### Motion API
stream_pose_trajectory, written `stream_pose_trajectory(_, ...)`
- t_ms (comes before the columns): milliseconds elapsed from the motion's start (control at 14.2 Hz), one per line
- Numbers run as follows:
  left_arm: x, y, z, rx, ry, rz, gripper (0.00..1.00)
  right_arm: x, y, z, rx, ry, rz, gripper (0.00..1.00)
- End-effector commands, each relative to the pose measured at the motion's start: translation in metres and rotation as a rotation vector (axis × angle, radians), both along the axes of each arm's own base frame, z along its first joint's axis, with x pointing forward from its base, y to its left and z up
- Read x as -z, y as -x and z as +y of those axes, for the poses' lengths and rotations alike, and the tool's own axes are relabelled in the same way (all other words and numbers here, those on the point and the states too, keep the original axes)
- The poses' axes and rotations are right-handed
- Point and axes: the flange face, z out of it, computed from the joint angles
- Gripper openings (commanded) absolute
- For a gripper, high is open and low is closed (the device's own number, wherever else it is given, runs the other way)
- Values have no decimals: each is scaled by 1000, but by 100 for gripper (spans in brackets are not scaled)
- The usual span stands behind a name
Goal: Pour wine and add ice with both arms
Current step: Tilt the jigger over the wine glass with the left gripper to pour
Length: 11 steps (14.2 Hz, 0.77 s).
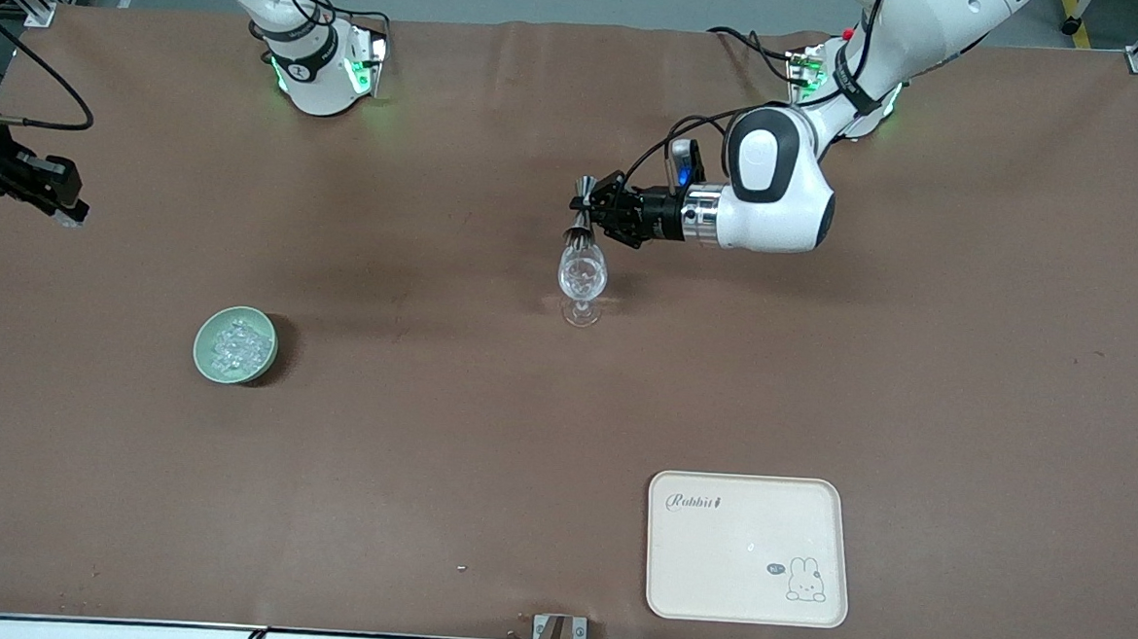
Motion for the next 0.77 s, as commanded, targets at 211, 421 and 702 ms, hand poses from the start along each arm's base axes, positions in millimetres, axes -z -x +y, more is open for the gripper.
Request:
stream_pose_trajectory(211, -7, -2, 0, -24, 15, 36, 1, 0, 3, 2, -11, 13, 3, 2)
stream_pose_trajectory(421, -8, -1, -1, -16, 20, 41, 1, 0, 3, 2, -11, 13, 2, 2)
stream_pose_trajectory(702, -10, -1, 0, -15, 21, 39, 1, 0, 3, 2, -9, 13, 3, 2)
